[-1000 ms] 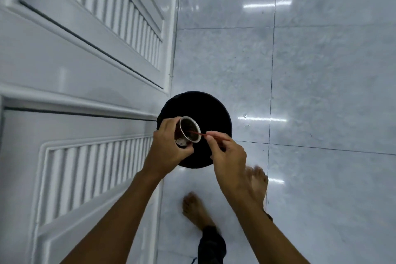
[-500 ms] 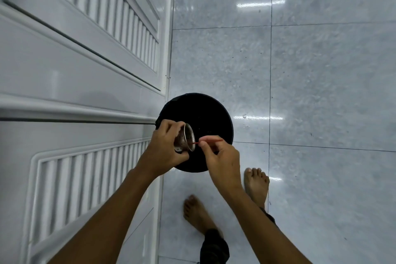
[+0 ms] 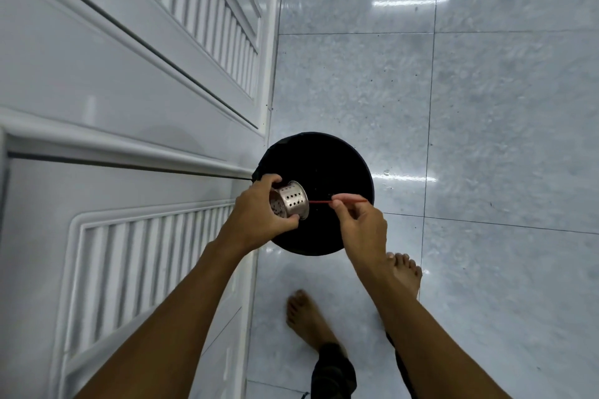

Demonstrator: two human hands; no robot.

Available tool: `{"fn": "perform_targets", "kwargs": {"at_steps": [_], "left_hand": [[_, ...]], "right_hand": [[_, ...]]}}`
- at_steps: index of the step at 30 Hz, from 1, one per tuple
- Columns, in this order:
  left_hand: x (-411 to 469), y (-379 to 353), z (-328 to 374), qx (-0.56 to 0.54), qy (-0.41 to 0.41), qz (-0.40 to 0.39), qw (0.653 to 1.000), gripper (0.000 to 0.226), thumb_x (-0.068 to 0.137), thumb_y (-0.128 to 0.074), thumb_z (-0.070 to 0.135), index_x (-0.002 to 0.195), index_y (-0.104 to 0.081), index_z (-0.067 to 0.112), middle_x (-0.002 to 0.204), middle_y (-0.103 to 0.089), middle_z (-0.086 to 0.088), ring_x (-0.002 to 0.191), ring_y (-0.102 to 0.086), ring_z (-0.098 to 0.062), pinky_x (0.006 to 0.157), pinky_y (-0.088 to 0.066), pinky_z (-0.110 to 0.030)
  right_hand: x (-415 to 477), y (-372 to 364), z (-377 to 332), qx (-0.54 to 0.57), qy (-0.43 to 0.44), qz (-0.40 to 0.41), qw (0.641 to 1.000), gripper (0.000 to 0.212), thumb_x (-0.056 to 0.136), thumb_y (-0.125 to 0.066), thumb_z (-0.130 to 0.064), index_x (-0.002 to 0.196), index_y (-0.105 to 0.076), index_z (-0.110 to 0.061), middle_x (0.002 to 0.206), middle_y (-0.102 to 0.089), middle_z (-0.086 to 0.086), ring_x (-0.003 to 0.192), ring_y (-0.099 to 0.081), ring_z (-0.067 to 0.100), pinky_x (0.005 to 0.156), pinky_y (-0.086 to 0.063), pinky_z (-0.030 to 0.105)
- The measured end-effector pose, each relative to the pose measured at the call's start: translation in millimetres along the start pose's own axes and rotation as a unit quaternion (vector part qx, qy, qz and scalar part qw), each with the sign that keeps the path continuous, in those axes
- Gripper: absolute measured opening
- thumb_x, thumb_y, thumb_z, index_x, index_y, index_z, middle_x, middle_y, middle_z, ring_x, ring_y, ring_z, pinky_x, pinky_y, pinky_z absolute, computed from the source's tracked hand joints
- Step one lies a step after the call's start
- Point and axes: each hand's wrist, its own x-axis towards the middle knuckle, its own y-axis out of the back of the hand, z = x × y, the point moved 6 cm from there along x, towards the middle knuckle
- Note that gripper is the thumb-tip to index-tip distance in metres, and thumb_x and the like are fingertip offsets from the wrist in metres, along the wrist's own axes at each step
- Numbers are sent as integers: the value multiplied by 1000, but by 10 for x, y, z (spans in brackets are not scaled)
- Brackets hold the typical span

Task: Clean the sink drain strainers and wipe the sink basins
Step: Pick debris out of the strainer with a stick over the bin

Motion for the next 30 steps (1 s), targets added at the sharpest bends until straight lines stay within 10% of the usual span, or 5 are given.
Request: {"fn": "perform_targets", "kwargs": {"at_steps": [7, 15, 21, 30], "left_hand": [[-37, -24, 19, -47, -35, 4, 998, 64, 66, -87, 44, 122, -59, 30, 111, -67, 6, 99, -67, -10, 84, -59, -25], [-21, 124, 103, -105, -70, 39, 991, 64, 64, -91, 33, 120, -58, 38, 109, -68, 19, 104, -66, 0, 86, -52, -12], [-43, 66, 32, -103, -52, -7, 993, 64, 65, -90, 37, 122, -62, 38, 112, -69, 17, 105, -66, 1, 86, -54, -13], [-57, -128, -55, -109, 33, -13, 993, 62, 62, -86, 56, 119, -65, 41, 101, -69, 21, 90, -66, 10, 68, -49, -3]], "right_hand": [[-3, -99, 175, 66, -93, -37, 993, 9, 96, -68, -25, 95, -73, -33, 95, -78, -7, 100, -70, 12, 77, -61, 34], [-37, -210, 141, 284, -211, -158, 922, 13, 97, -66, -17, 101, -78, -17, 99, -80, 3, 78, -66, 9, 63, -56, 24], [12, -13, 174, 42, -61, -91, 993, 8, 97, -66, -27, 99, -74, -29, 91, -79, -11, 97, -70, 5, 78, -58, 29], [-61, -52, 265, 60, -51, -52, 996, 11, 97, -66, -25, 100, -74, -33, 99, -77, -9, 99, -69, 9, 80, -59, 29]]}}
